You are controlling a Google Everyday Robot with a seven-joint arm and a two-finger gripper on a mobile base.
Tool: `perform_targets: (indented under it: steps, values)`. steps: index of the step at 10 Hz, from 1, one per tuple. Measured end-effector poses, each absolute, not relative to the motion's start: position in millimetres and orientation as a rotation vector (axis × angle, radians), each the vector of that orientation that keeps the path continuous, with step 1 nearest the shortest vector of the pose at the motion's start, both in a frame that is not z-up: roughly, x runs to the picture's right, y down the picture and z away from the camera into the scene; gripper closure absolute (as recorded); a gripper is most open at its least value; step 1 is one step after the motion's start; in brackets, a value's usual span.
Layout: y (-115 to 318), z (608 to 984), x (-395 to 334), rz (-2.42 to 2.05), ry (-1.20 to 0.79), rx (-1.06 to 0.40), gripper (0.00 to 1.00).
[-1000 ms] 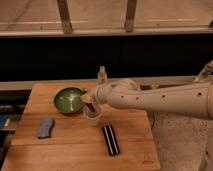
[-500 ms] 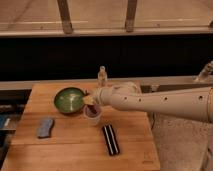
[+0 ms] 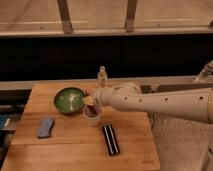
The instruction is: Place the pepper in the ceramic cup
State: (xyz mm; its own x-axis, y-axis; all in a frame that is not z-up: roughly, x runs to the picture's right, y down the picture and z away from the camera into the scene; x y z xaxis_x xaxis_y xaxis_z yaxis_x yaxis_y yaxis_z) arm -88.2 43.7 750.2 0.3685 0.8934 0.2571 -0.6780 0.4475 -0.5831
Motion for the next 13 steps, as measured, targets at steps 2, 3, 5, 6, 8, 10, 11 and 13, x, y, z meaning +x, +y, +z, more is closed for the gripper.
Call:
perform_targets:
  steps: [2,3,5,6,8,10,11,13]
  values:
    - [43.7,750.2,-88.0,1.047,-0.595,-0.415,0.56]
    - [43.6,750.1,-88.3,1.046,-0.595,-0.415,0.48]
    - [43.6,750.1,-88.2,1.047,-0.595,-0.415,0.25]
    - [43.5,750.1,-88.0,1.047,-0.595,-0.415,0.21]
    - [43.5,750.1,-88.0,1.047,-0.595,-0.415,0.2]
    - [43.5,750.1,-88.0,1.047,-0.595,-0.415,0.2]
    - [43.5,750.1,-88.0,1.047,-0.595,-0.415,0.2]
    - [43.5,750.0,-87.9,1.047,-0.595,-0.415,0.2]
